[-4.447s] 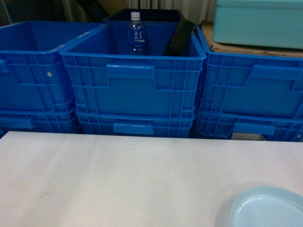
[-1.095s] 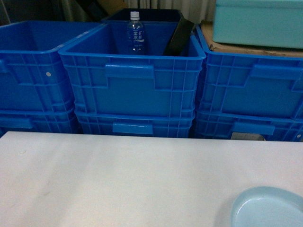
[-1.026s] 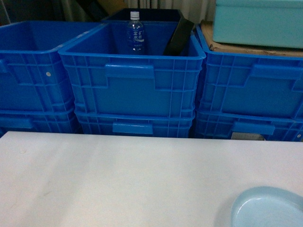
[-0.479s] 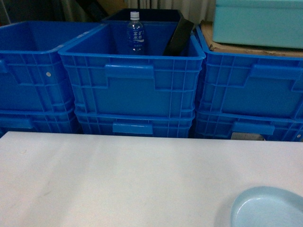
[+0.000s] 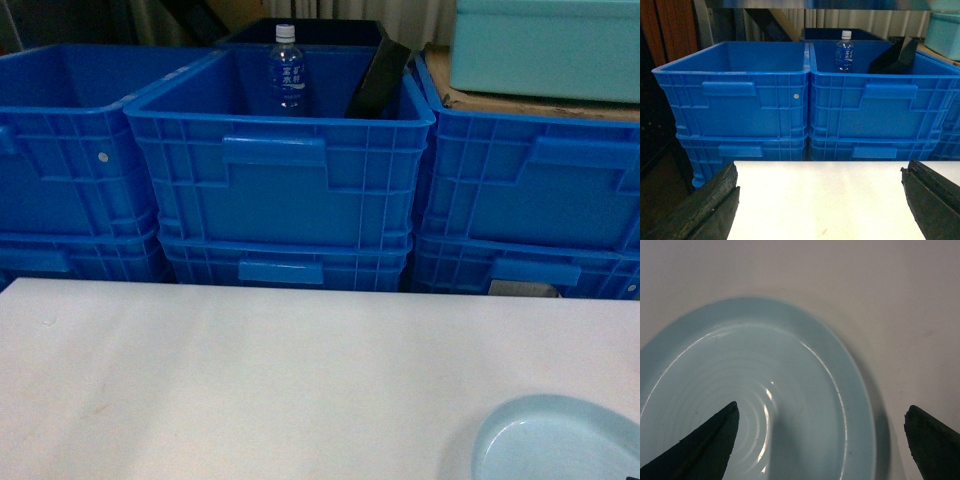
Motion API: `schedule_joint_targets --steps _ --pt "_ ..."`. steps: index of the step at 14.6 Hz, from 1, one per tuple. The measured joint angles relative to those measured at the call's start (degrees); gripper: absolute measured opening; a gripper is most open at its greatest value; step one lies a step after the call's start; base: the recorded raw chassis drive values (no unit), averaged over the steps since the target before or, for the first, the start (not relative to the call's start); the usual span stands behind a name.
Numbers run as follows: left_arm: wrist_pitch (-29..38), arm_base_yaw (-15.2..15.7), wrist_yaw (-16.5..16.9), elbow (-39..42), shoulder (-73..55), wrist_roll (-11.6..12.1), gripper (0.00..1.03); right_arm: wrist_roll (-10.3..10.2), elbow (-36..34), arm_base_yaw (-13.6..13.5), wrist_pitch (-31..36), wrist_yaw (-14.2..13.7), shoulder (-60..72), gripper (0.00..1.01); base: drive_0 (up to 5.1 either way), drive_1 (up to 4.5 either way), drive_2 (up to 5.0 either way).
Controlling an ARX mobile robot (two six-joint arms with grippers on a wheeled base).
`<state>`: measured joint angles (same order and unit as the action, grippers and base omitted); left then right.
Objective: Place blue tray on left shelf second layer neatly
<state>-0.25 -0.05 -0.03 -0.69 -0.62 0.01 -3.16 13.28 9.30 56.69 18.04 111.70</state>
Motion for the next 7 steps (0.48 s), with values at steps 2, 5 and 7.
schedule_joint_targets --steps 2,5,7 --pt "0.02 0.00 0.00 0.00 0.00 0.00 0.98 0.04 0.04 2.27 2.10 1.14 2.03 0.98 0.0 0.00 0.0" --pt "0.00 0.00 0.00 0.00 0.00 0.00 0.98 -0.02 0.09 3.58 4.28 2.75 4.31 0.98 0.0 0.00 0.0" --pt "0.00 0.00 0.00 0.00 0.00 0.00 0.98 -0.28 0.09 3.52 4.55 3.67 4.55 0.98 0.0 0.00 0.0"
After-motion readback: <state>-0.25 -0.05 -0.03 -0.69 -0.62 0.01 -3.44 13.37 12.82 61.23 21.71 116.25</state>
